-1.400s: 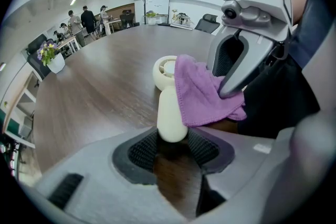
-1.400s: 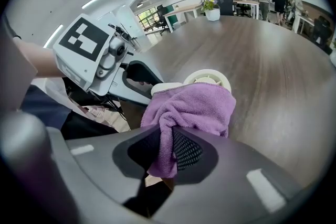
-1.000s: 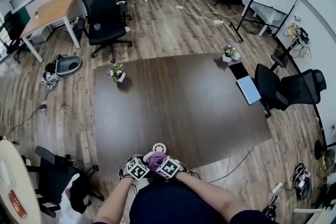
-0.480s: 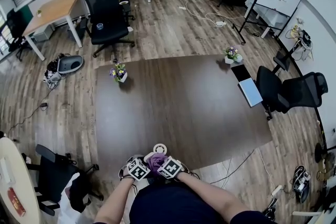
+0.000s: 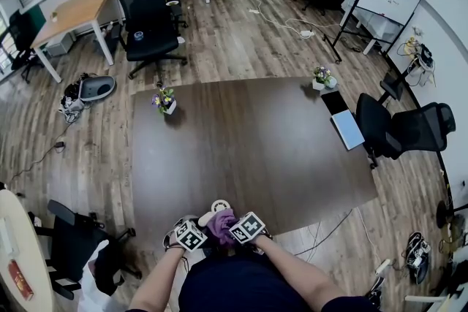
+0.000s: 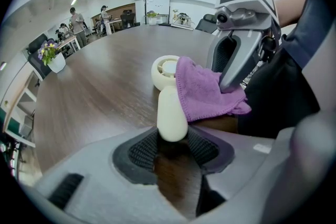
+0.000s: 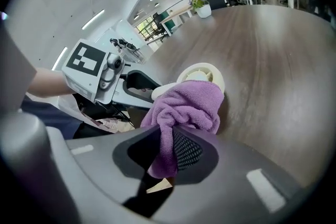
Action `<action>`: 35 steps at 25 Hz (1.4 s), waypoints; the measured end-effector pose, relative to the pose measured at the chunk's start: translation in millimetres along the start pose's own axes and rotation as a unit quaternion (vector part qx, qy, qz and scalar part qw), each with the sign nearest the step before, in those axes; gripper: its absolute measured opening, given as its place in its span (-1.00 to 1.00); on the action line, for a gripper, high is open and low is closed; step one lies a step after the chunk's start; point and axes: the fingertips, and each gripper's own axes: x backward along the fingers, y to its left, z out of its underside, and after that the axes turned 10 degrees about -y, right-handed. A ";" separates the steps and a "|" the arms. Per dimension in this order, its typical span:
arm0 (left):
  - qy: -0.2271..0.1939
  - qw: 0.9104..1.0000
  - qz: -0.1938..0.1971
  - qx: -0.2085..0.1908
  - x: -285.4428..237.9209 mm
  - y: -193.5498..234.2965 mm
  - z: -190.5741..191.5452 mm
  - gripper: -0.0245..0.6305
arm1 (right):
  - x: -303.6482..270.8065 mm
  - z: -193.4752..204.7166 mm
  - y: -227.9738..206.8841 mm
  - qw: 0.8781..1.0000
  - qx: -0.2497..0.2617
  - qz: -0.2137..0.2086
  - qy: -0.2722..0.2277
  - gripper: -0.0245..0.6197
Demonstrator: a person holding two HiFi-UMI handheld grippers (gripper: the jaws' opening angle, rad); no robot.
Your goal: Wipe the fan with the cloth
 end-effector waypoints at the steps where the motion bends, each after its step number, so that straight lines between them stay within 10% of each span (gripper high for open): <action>1: 0.000 1.000 -0.001 0.000 0.1 0.6 -0.3 -0.37 | 2.2 0.5 -3.8 1.000 -0.005 0.003 0.000 -0.69; 19: 0.000 1.000 -0.002 -0.001 2.1 0.8 -4.3 -0.37 | 51.8 -17.7 -79.4 0.986 -0.069 0.153 -0.022 -0.69; 35: 0.004 1.000 -0.003 -0.001 -0.3 -3.0 -7.0 -0.37 | 48.8 -55.4 -105.6 0.984 -0.032 0.171 -0.037 -0.69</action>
